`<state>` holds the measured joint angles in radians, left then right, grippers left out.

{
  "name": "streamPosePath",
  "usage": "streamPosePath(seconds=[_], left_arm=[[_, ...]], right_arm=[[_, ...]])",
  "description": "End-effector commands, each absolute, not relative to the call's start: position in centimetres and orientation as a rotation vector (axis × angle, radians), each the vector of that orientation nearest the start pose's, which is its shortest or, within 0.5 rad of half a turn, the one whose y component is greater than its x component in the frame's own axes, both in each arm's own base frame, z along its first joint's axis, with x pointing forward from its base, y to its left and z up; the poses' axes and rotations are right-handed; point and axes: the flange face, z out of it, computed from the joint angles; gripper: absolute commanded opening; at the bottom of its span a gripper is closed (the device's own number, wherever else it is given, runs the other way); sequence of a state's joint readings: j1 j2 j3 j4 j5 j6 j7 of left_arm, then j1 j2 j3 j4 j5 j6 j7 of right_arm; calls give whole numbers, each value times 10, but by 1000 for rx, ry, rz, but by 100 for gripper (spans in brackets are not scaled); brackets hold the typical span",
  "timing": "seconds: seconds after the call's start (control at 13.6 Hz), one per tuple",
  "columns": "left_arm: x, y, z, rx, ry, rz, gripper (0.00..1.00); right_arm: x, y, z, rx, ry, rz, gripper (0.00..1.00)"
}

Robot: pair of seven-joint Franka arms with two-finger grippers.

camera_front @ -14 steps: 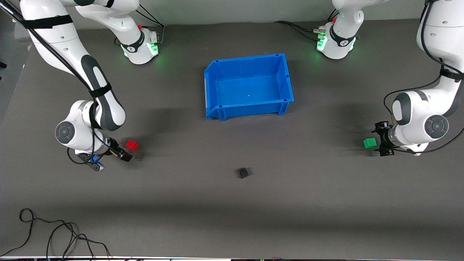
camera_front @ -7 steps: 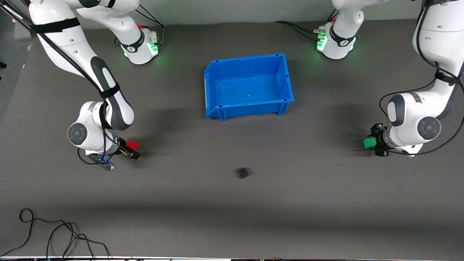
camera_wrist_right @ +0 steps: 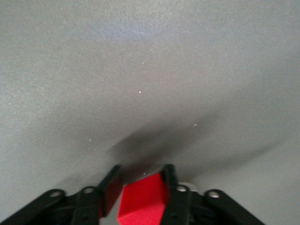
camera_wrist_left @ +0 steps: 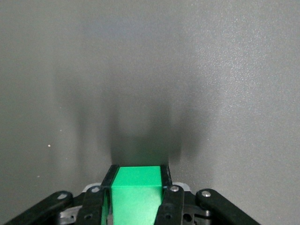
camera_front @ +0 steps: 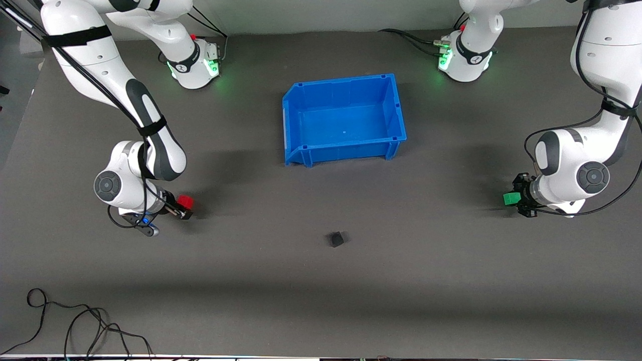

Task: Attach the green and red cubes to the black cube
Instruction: 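Lift the red cube with the right gripper while the left lifts green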

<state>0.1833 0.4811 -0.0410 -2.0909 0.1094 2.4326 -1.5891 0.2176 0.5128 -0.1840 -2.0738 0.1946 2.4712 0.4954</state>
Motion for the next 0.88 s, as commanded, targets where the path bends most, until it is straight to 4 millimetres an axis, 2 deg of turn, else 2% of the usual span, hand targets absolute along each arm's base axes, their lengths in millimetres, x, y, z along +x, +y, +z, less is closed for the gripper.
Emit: streamPosePath(seconds=[0.0,0.15,0.29,0.37,0.44,0.51,0.81], left_arm=[[567,78,184,2212,2416,-87,0],[577,72,197,2205,2411,-68,0],[594,57,215,2187,2447,-69,0],[604,51,226,2180,2463,-67,0],[613,47,237,2173,2466,-72,0],[623,36,250,2179,2448,-75,0],[644,-6,286,2169,2394,-130,0]], right_arm=[[577,17,179,-2980,944,155,14],[583,17,187,-2949,983,208,13],[591,23,198,-2889,1023,309,13],[591,24,199,-2888,1020,331,18],[590,28,198,-2892,1014,334,56],[590,31,198,-2898,996,334,71],[589,31,196,-2952,907,331,84]])
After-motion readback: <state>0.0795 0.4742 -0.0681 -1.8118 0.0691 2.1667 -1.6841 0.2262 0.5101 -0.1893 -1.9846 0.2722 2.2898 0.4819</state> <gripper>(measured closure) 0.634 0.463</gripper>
